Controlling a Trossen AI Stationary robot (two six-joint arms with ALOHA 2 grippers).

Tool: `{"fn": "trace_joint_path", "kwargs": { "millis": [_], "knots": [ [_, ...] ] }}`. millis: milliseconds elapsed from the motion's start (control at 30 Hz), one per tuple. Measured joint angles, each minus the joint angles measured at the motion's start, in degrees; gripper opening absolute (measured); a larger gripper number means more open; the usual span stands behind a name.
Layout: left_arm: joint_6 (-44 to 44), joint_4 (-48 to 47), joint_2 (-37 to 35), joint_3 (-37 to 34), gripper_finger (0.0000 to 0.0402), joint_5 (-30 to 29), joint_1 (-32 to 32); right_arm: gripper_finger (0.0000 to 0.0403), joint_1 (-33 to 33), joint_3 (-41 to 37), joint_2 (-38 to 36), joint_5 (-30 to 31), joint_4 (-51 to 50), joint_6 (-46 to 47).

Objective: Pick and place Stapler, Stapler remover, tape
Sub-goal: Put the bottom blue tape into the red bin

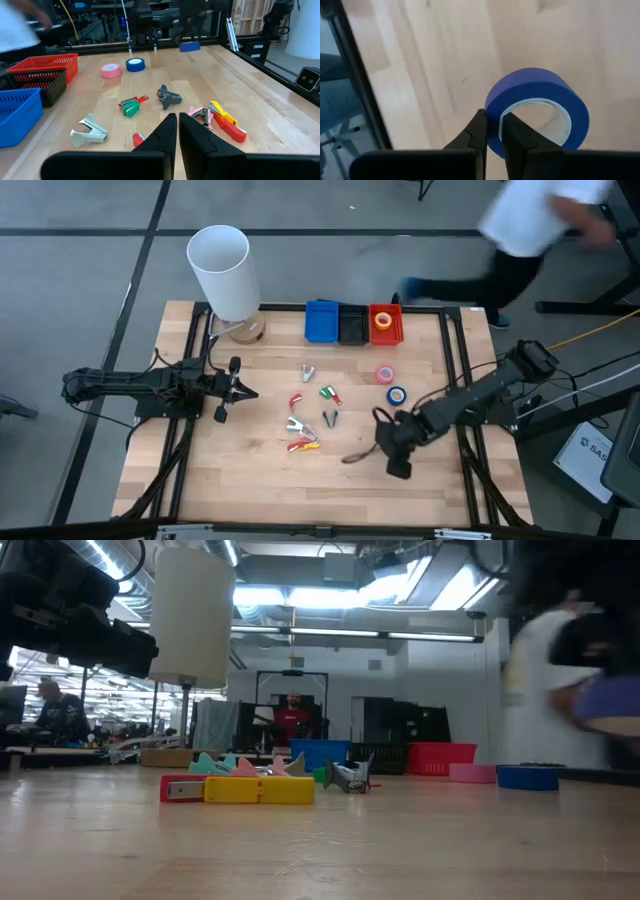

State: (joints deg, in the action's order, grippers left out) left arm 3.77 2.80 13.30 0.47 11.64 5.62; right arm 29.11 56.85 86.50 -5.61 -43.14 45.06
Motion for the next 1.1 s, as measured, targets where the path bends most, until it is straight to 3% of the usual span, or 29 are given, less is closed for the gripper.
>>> {"fn": "trace_joint_path", "kwargs": {
  "millis": [400, 1100],
  "knots": [
    [0.00, -0.01, -0.02, 0.02, 0.0015, 0.00, -0.01, 0.0030, -17.31, 7.43, 0.00, -1.05, -11.02, -28.17],
    [0.00, 0.00, -0.01, 0.01, 0.0015, 0.00, 0.01, 0.0030, -48.40, 7.49, 0.00, -1.98, -8.49, -62.17]
  ]
}}
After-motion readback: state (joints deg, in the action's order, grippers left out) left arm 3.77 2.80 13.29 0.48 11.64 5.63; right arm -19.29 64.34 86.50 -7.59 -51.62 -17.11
